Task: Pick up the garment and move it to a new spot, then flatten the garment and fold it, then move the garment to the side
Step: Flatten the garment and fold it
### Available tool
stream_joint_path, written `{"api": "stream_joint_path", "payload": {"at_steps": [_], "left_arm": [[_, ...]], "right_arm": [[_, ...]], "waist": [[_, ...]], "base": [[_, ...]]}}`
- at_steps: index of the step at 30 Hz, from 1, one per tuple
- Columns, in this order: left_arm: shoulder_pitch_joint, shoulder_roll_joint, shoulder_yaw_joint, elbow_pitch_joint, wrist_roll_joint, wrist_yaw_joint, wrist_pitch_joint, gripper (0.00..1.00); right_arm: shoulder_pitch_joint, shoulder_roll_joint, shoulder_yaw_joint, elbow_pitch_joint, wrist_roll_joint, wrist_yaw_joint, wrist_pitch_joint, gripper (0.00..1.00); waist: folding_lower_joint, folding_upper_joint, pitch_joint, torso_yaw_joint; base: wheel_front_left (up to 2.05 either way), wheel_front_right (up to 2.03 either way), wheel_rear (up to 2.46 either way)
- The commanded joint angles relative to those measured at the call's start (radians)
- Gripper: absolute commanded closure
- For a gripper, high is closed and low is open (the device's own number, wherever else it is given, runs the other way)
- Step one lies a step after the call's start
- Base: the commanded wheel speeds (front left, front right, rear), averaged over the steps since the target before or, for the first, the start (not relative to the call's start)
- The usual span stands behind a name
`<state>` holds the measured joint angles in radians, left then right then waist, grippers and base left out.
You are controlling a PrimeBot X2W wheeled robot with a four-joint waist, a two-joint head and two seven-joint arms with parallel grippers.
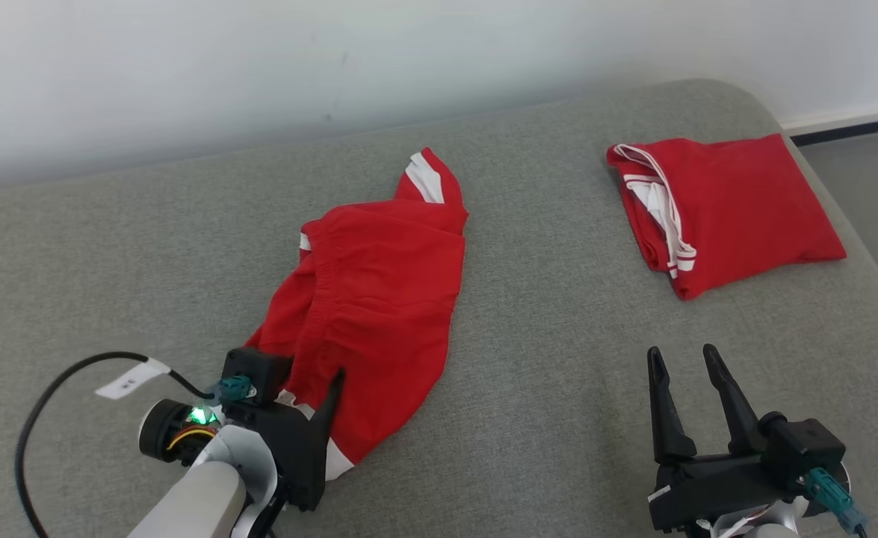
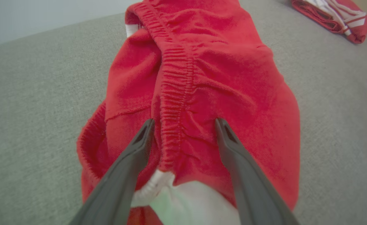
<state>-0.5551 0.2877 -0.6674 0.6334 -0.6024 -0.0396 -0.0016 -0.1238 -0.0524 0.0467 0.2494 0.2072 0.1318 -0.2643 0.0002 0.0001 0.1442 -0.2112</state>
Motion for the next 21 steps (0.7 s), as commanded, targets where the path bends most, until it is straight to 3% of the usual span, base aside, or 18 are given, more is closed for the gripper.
{"api": "stream_joint_path", "payload": {"at_steps": [1,2,7,13,21], "left_arm": [[-0.017,0.001,-0.006,0.012,0.011,-0.009,-0.008,0.62],[-0.024,-0.004,-0.005,0.018,0.009,-0.011,-0.024,1.0],[-0.047,-0.029,-0.014,0.025,0.011,-0.029,-0.063,1.0],[-0.12,-0.073,-0.05,-0.075,0.034,-0.044,-0.057,1.0],[-0.244,-0.194,-0.088,-0.227,-0.011,-0.064,-0.001,1.0]], "right_arm": [[-0.007,0.003,0.004,0.002,0.009,-0.002,-0.001,0.0],[-0.007,0.003,0.004,0.002,0.012,-0.002,-0.001,0.0],[0.01,0.003,0.005,0.013,0.008,-0.002,-0.001,0.0],[0.014,0.002,0.018,0.034,0.014,-0.002,-0.001,0.0],[0.017,0.002,0.022,0.073,0.017,-0.002,-0.001,0.0]], "waist": [[-0.0002,-0.0001,0.014,-0.019],[-0.0002,-0.0001,0.011,-0.019],[-0.0002,-0.0001,-0.014,0.011],[-0.0002,-0.0001,-0.062,0.054],[-0.0002,-0.0001,-0.127,0.076]], "base": [[0.0,0.0,0.0],[0.0,0.0,0.0],[0.0,0.0,0.0],[0.0,0.0,0.0],[0.0,0.0,0.0]]}}
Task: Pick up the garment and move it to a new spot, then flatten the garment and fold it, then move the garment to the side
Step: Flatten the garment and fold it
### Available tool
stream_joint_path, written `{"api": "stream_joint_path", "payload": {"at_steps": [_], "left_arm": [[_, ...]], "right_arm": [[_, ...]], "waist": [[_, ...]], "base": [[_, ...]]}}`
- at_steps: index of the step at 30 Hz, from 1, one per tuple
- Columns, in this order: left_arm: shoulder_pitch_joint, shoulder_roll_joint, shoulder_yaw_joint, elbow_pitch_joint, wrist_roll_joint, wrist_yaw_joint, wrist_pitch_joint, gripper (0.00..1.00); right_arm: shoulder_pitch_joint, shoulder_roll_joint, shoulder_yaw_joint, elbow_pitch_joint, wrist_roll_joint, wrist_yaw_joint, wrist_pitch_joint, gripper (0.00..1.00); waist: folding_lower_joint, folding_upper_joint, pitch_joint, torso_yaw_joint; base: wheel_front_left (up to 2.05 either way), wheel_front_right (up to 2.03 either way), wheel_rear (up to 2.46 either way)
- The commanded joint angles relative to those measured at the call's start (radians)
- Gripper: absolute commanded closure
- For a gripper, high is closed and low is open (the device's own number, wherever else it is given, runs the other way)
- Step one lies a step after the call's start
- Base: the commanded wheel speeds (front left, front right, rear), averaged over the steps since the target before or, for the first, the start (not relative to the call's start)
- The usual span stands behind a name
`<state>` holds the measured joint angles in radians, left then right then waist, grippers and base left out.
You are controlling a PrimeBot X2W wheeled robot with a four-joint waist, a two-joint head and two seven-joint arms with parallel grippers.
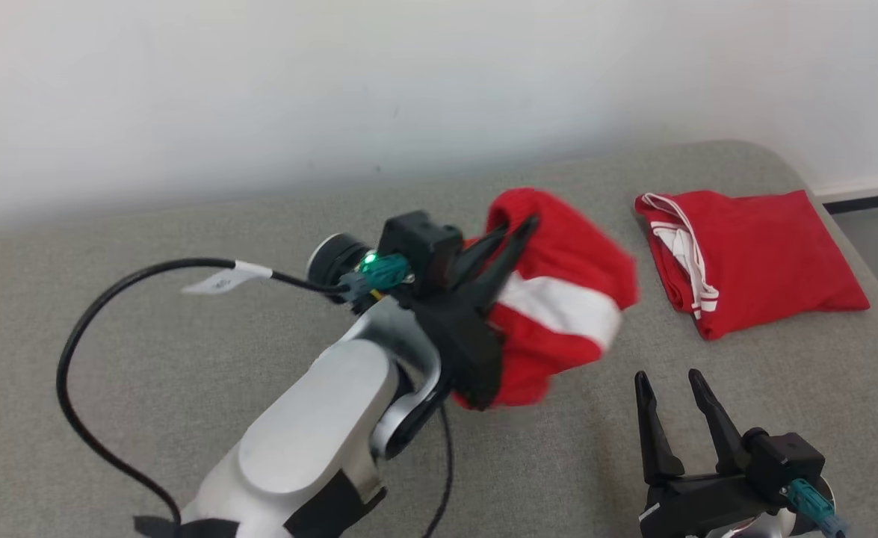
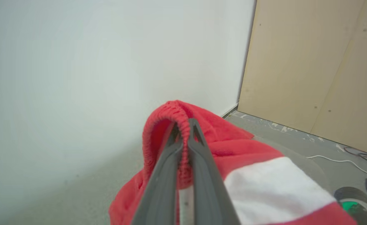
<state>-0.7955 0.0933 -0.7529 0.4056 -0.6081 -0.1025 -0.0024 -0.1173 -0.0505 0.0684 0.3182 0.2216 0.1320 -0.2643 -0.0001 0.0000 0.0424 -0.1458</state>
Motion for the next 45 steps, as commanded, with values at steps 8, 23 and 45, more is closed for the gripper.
{"api": "stream_joint_path", "payload": {"at_steps": [8,23,45], "left_arm": [[0.03,-0.024,-0.014,0.035,-0.054,0.015,-0.019,1.0],[0.272,0.132,0.089,0.269,-0.138,0.056,-0.168,1.0],[0.293,0.147,0.078,0.189,-0.105,0.11,-0.202,0.0]], "right_arm": [[0.02,0.0,-0.008,0.024,0.005,-0.002,-0.001,0.0],[-0.016,0.0,-0.004,0.062,0.008,-0.002,-0.001,0.0],[-0.014,0.0,-0.01,0.073,0.01,-0.002,-0.001,0.0]], "waist": [[0.0001,0.0,-0.023,0.009],[0.0001,0.0,0.022,0.037],[0.0001,0.0,0.035,0.076]], "base": [[0.0,0.0,0.0],[0.0,0.0,0.0],[0.0,0.0,0.0]]}}
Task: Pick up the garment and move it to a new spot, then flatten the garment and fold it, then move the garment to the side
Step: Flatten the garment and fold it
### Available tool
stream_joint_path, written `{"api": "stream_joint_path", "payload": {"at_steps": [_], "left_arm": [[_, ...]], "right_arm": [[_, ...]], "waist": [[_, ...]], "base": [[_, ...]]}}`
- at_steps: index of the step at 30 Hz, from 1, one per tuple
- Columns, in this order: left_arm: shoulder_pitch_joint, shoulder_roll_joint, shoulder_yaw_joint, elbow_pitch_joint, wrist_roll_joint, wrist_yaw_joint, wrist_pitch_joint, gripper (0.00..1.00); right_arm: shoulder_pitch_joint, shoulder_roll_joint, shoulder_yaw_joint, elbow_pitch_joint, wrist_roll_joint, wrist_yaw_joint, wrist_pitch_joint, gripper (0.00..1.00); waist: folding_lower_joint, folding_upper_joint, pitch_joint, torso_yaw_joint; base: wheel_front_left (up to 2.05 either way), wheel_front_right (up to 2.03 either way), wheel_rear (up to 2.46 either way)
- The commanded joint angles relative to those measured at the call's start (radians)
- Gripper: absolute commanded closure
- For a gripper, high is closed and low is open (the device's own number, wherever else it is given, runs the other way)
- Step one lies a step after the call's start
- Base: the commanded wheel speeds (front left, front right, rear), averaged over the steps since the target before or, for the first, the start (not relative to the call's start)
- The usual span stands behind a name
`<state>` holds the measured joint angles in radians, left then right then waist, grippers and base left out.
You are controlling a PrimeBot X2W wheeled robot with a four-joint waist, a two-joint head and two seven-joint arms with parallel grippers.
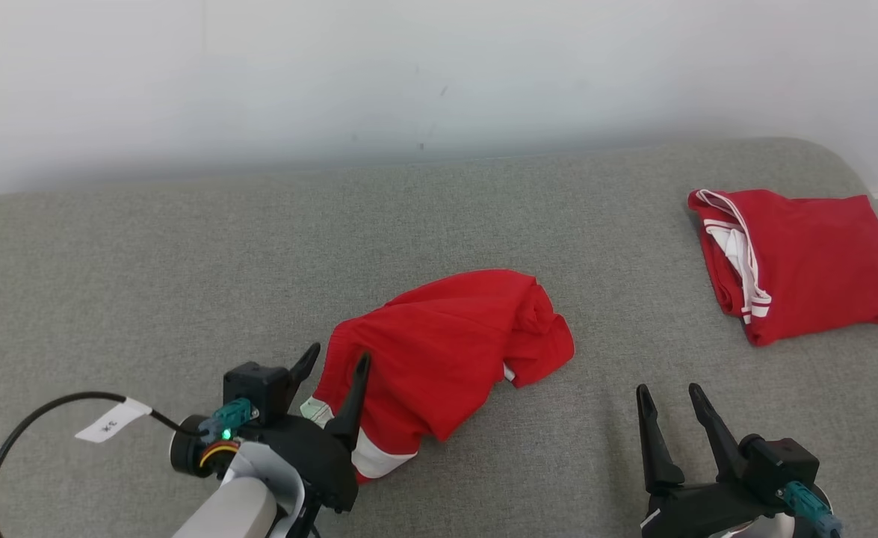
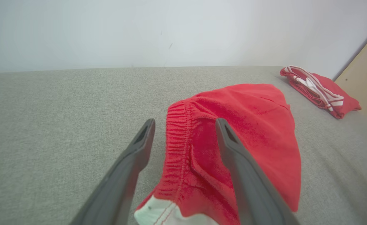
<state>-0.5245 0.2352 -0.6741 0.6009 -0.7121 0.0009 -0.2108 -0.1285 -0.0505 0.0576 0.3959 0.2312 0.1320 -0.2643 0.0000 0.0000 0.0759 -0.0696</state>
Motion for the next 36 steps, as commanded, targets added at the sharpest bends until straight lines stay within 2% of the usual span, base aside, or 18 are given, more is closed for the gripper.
{"api": "stream_joint_path", "payload": {"at_steps": [1,5,6,7,8,11,15,17,20,24,26,29,33,36], "left_arm": [[0.028,0.012,-0.003,-0.017,-0.002,0.009,0.012,0.0],[0.053,0.019,-0.009,-0.034,-0.016,0.017,0.047,0.0],[0.057,0.018,-0.009,-0.038,-0.021,0.014,0.054,0.29],[0.055,0.024,-0.014,-0.044,-0.015,0.014,0.057,0.95],[0.053,0.033,-0.017,-0.063,-0.001,0.026,0.05,1.0],[0.046,0.036,-0.021,-0.097,0.013,0.038,0.041,1.0],[0.042,0.053,-0.024,-0.197,0.024,0.055,0.059,1.0],[0.036,0.044,-0.023,-0.26,0.001,0.054,0.075,1.0],[0.01,0.009,-0.046,-0.357,-0.003,0.034,0.107,1.0],[-0.048,-0.085,-0.103,-0.449,-0.027,-0.002,0.16,1.0],[-0.095,-0.116,-0.136,-0.459,-0.01,-0.019,0.181,1.0],[-0.134,-0.155,-0.149,-0.455,-0.045,-0.038,0.185,1.0],[-0.154,-0.166,-0.135,-0.399,-0.06,-0.028,0.161,1.0],[-0.13,-0.134,-0.124,-0.34,-0.044,-0.017,0.144,1.0]], "right_arm": [[-0.003,0.0,0.002,-0.005,0.001,-0.002,-0.001,0.0],[-0.006,0.0,0.004,-0.003,0.004,-0.002,-0.001,0.0],[-0.007,0.0,0.002,-0.002,0.004,-0.002,-0.001,0.0],[-0.008,0.0,0.0,-0.002,0.003,-0.002,-0.001,0.0],[-0.006,0.0,-0.005,-0.005,0.001,-0.002,-0.001,0.0],[0.003,0.0,-0.015,-0.008,-0.003,-0.002,-0.001,0.0],[0.019,0.001,-0.016,-0.005,-0.001,-0.002,-0.001,0.0],[0.022,0.0,-0.01,-0.004,0.004,-0.002,-0.001,0.0],[0.02,0.0,-0.01,0.0,0.006,-0.002,-0.001,0.0],[0.013,0.0,-0.001,0.006,0.008,-0.002,-0.001,0.0],[0.006,0.0,0.009,0.012,0.007,-0.002,-0.001,0.0],[-0.004,0.0,0.01,0.017,0.003,-0.002,-0.001,0.0],[0.005,0.0,0.002,0.019,-0.003,-0.002,-0.001,0.0],[0.016,0.0,-0.006,0.016,-0.005,-0.002,-0.001,0.0]], "waist": [[0.0,0.0,0.003,0.0],[0.0,0.0,0.007,-0.004],[0.0,0.0,0.007,-0.005],[0.0,0.0,0.007,-0.006],[0.0,0.0,0.005,-0.005],[0.0,0.0,0.001,0.002],[0.0,0.0,-0.009,0.02],[0.0,0.0,-0.015,0.029],[0.0,0.0,-0.023,0.041],[0.0,0.0,-0.032,0.046],[0.0,0.0,-0.037,0.036],[0.0,0.0,-0.043,0.015],[0.0,0.0,-0.045,-0.004],[0.0,0.0,-0.04,-0.006]], "base": [[0.0,0.0,0.0],[0.0,0.0,0.0],[0.0,0.0,0.0],[0.0,0.0,0.0],[0.0,0.0,0.0],[0.0,0.0,0.0],[0.0,0.0,0.0],[0.0,0.0,0.0],[0.0,0.0,0.0],[0.0,0.0,0.0],[0.0,0.0,0.0],[0.0,0.0,0.0],[0.0,0.0,0.0],[0.0,0.0,0.0]]}}
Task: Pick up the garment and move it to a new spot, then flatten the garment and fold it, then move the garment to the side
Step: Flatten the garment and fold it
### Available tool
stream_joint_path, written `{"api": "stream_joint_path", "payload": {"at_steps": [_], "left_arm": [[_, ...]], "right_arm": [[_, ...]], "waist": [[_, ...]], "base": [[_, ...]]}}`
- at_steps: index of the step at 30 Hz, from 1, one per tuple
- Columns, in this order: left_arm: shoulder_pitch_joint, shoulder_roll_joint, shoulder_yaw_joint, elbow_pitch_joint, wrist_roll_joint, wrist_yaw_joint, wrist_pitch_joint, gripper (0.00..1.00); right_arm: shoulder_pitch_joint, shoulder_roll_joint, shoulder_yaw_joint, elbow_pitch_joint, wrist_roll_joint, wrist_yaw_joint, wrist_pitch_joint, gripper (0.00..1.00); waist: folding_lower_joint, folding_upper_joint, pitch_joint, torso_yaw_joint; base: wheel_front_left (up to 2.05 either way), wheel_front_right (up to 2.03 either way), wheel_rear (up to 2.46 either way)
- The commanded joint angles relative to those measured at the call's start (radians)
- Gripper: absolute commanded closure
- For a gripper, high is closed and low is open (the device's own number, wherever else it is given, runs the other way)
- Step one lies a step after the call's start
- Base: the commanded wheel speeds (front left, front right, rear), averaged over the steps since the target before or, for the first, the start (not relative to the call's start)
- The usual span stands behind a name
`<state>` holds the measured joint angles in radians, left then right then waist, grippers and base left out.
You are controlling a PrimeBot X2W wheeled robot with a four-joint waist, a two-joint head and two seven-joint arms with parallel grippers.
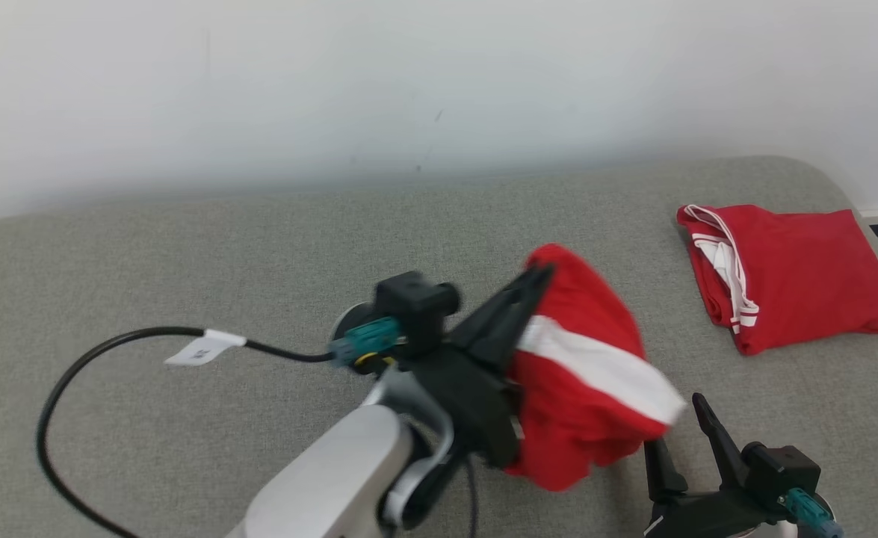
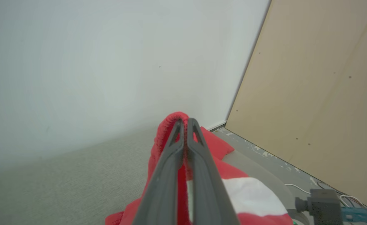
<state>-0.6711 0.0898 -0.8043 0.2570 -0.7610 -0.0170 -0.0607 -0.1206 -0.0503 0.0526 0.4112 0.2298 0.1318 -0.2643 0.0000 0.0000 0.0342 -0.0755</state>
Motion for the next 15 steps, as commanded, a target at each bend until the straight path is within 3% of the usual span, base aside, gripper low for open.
{"api": "stream_joint_path", "payload": {"at_steps": [1,15], "left_arm": [[0.034,0.019,0.015,0.023,-0.009,0.003,-0.013,1.0],[0.21,0.249,0.175,0.199,-0.047,0.083,-0.147,1.0]], "right_arm": [[0.011,0.0,-0.003,0.0,-0.005,-0.002,-0.001,0.0],[-0.005,0.0,-0.001,0.003,-0.009,-0.002,-0.001,0.0]], "waist": [[0.0,0.0,0.004,0.002],[0.0,0.0,0.031,0.024]], "base": [[0.0,0.0,0.0],[0.0,0.0,0.0]]}}
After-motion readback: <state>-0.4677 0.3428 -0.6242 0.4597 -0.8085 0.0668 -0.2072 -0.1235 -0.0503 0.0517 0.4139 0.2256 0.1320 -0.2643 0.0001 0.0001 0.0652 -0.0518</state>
